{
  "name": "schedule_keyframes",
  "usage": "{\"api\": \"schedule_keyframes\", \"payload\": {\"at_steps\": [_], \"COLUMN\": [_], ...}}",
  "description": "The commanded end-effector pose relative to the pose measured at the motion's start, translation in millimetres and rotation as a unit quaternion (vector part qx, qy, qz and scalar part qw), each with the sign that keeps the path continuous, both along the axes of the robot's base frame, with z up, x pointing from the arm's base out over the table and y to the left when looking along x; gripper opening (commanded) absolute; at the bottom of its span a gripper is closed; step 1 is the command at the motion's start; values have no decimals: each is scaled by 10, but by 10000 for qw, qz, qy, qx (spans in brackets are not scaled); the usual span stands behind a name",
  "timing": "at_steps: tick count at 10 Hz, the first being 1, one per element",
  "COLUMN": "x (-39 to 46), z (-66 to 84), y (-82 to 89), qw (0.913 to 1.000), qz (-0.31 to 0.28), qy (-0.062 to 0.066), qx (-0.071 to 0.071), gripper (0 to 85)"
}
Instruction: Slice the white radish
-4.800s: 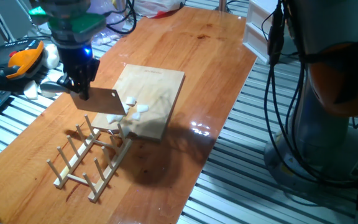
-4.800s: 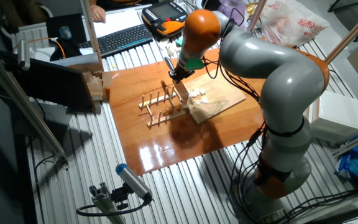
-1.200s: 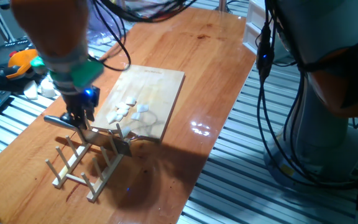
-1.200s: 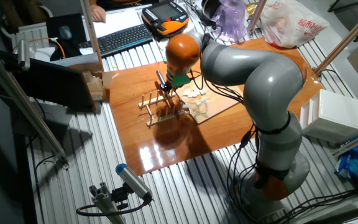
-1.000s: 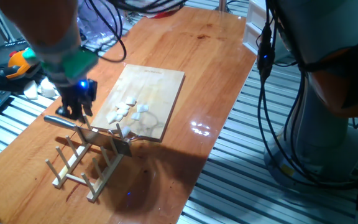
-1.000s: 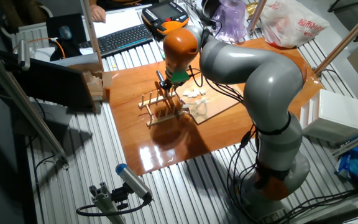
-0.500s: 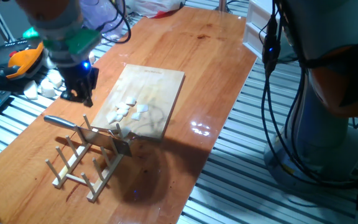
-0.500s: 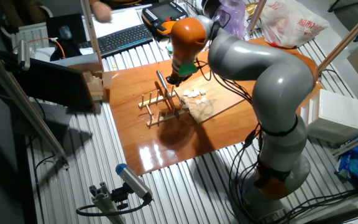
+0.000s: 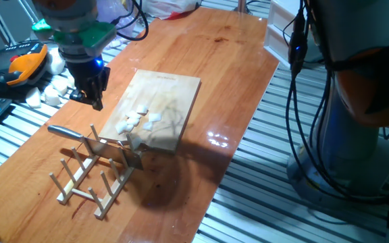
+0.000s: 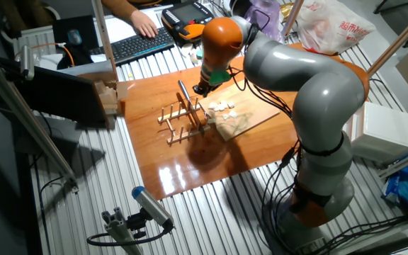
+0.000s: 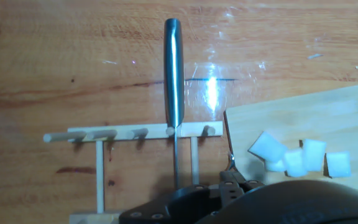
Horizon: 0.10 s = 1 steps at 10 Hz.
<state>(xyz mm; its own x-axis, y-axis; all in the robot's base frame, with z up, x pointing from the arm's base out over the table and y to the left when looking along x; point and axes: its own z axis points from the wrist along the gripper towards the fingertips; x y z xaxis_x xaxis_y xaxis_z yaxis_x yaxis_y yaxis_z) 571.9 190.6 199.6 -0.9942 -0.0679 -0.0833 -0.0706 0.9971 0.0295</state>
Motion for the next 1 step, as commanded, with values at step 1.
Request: {"api": "schedule_keyframes", "payload": {"at_steps": [1], "x": [11], "z": [-6], "y": [1], "qw": [10000], "qz": [1], "qy": [-3], "qx": [8], "gripper": [0]}}
